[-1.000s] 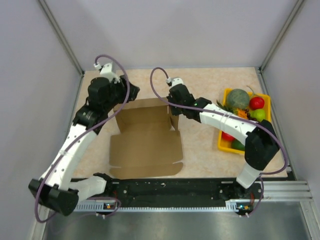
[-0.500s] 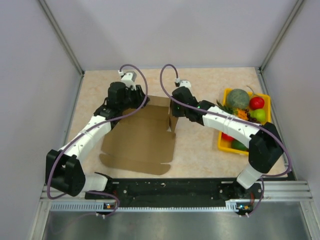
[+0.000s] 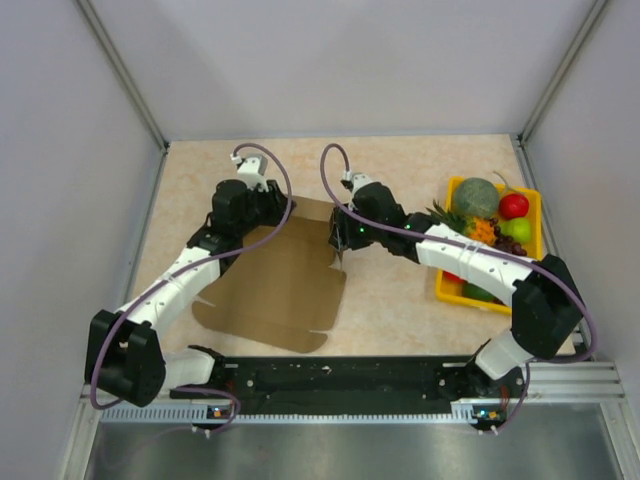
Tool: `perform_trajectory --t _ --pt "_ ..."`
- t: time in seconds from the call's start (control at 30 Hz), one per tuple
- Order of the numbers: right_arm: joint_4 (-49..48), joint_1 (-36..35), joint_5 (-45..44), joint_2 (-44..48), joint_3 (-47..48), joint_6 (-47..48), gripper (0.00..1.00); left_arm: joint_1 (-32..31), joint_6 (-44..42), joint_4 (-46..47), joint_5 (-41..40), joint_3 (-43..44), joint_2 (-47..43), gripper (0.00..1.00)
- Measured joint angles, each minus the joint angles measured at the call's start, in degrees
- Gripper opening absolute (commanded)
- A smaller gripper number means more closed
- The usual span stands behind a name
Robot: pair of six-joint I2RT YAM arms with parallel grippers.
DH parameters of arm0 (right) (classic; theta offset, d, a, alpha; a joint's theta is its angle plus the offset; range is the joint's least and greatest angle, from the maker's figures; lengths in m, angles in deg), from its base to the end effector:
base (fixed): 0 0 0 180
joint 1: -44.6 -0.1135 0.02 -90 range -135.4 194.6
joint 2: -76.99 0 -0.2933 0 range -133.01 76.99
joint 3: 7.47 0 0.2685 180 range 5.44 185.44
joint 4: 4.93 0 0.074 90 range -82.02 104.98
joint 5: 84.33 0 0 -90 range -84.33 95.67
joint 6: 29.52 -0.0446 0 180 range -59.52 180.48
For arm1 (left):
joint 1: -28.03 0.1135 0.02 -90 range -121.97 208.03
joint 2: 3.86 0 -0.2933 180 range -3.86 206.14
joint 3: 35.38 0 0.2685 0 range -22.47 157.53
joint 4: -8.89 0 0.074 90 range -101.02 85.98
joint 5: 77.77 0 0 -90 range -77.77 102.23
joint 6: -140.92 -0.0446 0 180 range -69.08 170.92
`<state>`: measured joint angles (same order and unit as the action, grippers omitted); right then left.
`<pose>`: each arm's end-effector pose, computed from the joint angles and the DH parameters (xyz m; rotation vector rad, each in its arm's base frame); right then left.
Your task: Fold the paper box
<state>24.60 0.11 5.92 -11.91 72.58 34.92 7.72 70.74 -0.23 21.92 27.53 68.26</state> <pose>0.2657 0.2613 0.2918 -0.3849 2.2938 0.6497 0.2853 -0.1136 0.3126 0.1266 1.9325 -0.6328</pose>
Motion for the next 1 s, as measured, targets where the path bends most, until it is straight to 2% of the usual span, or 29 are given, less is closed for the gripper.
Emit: perform_trajectory --t 0.07,0.1,0.23,0.27,0.3,0.33,0.47,0.5,0.57,0.6,0.63,0.77,0.83,0.93,1.0 --pt "-1.16 0.00 2.32 0.92 -0.81 -0.04 0.45 0.00 0.04 0.52 -0.09 0.00 0.00 0.38" --pt "-1.31 0.00 3.39 1.16 -0.87 -0.48 0.40 0.00 0.07 0.55 -0.11 0.00 0.00 0.38" --pt "-1.60 0.02 3.89 1.07 -0.79 -4.81 0.34 0.02 0.44 0.24 -0.09 0.50 0.04 0.40" --pt "-1.49 0.02 3.67 1.01 -0.70 -5.62 0.30 0.02 0.57 -0.04 -0.09 0.70 0.04 0.42" --pt "-1.25 0.02 3.06 0.92 -0.57 -6.29 0.21 0.02 0.87 -0.61 -0.04 1.07 0.07 0.43" --pt "-0.79 0.02 2.34 0.76 -0.31 -6.73 0.18 0.02 1.03 -1.27 0.00 1.53 0.13 0.44" --pt "1.05 0.02 -1.44 0.22 0.50 -5.88 0.09 0.66 1.86 -5.97 -0.09 5.33 0.13 0.57" --pt "1.75 0.02 -2.29 0.20 0.57 -5.20 0.06 1.16 2.16 -7.43 -0.13 6.64 0.02 0.64" --pt "3.23 0.02 -3.98 0.00 1.38 -3.10 0.04 2.86 2.56 -10.69 -0.15 9.44 -0.52 0.71" --pt "3.93 0.02 -4.72 -0.17 1.92 -2.21 0.03 3.74 2.36 -12.15 -0.31 10.69 -0.90 0.83" --pt "4.55 0.02 -5.40 -0.42 2.47 -1.11 0.03 4.85 2.23 -13.92 -0.74 12.24 -1.40 0.87" --pt "5.81 0.02 -7.23 -0.59 3.78 2.80 0.02 10.05 0.87 -19.85 -2.64 17.94 -3.10 0.91" --pt "5.86 0.02 -7.54 -0.59 3.96 4.50 0.01 13.66 0.57 -21.40 -2.01 19.65 -2.93 0.96" --pt "6.01 0.02 -7.78 -0.61 4.24 6.38 0.01 20.79 0.81 -22.56 1.88 20.31 -1.07 0.97" --pt "5.99 0.02 -7.78 -0.61 4.24 7.54 0.00 24.17 0.85 -22.67 3.43 20.41 1.51 0.94"
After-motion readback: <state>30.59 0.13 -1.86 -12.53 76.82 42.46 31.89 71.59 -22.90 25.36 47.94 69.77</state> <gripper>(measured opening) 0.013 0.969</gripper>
